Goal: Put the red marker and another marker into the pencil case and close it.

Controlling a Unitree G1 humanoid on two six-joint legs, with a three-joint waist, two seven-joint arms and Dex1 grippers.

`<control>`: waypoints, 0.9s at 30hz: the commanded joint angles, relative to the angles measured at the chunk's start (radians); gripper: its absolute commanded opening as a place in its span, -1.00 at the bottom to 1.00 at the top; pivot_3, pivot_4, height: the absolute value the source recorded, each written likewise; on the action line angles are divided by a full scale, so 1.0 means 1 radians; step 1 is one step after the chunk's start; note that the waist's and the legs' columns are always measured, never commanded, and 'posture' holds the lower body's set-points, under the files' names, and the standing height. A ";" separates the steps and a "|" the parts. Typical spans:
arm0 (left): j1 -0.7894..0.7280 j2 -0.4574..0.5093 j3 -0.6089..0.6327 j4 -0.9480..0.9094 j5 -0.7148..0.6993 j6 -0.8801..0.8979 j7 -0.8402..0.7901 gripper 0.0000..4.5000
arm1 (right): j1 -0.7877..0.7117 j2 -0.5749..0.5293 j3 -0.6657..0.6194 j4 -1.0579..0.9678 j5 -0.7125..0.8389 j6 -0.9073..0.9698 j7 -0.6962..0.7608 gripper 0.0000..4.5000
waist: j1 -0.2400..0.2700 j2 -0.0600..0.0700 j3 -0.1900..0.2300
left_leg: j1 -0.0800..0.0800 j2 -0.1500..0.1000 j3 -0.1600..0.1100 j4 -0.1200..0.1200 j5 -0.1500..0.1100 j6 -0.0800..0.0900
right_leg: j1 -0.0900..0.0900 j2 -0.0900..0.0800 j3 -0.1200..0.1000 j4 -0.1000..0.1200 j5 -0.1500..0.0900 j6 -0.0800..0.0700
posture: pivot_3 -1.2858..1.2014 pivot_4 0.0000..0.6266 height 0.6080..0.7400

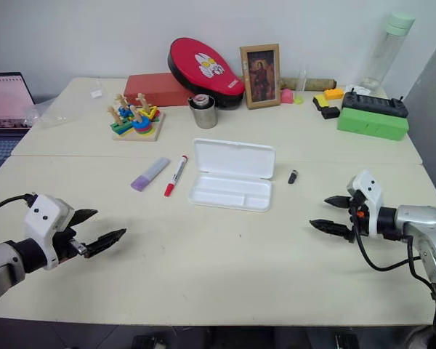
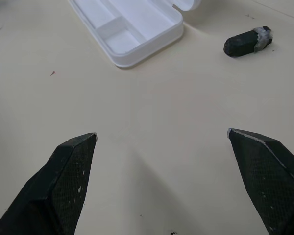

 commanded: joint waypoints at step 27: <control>-0.045 0.007 0.008 0.012 0.036 0.000 -0.028 1.00 | 0.004 0.003 -0.007 -0.031 0.014 0.008 0.017 0.99 | -0.001 0.000 0.000 | 0.000 0.000 0.000 0.002 0.000 0.000 | 0.001 0.000 0.000 0.002 0.001 0.000 | 0.03 -0.52 1.00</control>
